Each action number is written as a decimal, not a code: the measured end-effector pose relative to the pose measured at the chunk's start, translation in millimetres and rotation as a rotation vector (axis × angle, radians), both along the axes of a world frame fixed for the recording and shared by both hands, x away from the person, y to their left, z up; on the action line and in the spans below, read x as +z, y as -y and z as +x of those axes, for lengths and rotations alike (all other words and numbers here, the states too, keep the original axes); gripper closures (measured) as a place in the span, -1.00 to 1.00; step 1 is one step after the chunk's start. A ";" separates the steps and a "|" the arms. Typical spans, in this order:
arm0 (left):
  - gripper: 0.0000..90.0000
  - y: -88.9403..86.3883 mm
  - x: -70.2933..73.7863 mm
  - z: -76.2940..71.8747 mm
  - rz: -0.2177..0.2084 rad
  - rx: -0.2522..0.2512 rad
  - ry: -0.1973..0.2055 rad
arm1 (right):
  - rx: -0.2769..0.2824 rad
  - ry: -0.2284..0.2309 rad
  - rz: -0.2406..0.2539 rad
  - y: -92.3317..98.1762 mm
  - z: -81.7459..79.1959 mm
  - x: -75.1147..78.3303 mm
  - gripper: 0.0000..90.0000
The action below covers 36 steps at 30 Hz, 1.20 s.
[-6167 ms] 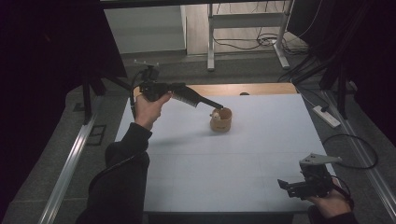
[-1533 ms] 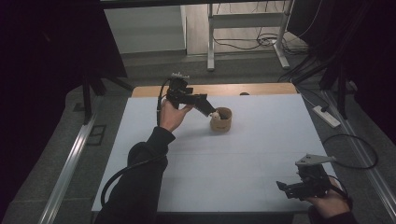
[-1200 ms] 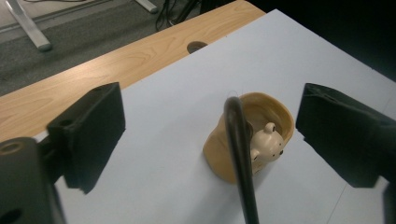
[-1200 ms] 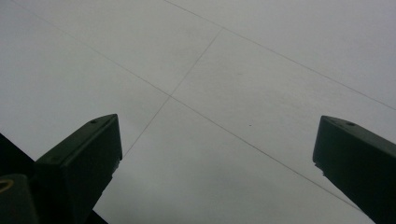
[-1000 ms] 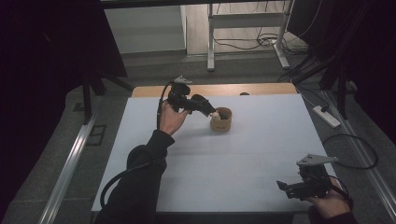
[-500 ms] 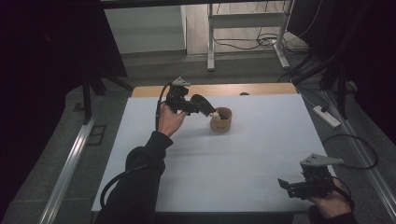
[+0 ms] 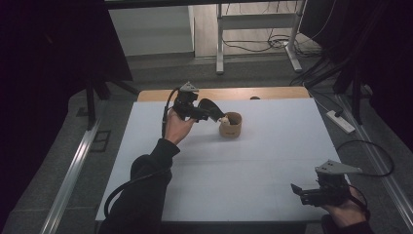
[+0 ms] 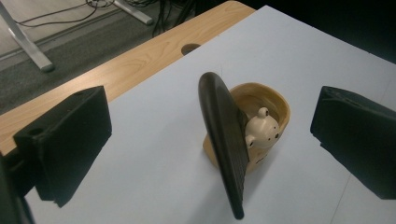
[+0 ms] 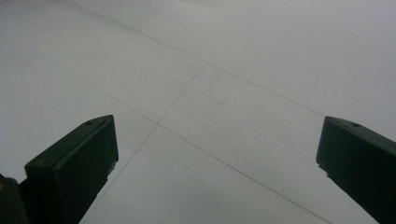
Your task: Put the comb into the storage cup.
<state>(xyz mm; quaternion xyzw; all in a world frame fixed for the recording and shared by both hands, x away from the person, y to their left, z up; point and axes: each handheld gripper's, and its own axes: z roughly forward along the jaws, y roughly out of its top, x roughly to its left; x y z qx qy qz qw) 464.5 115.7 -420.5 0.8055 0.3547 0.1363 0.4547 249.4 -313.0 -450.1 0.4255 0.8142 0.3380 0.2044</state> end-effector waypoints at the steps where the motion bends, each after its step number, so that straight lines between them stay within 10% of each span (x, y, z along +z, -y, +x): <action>1: -1.00 -0.5 -0.7 -0.2 0.000 -0.001 -0.004 | 0.000 -0.001 0.000 0.0 0.0 0.0 -1.00; 36: -1.00 -20.2 -15.3 -25.2 0.012 0.005 -0.067 | -0.010 -0.054 -0.024 -1.5 3.2 -2.2 -1.00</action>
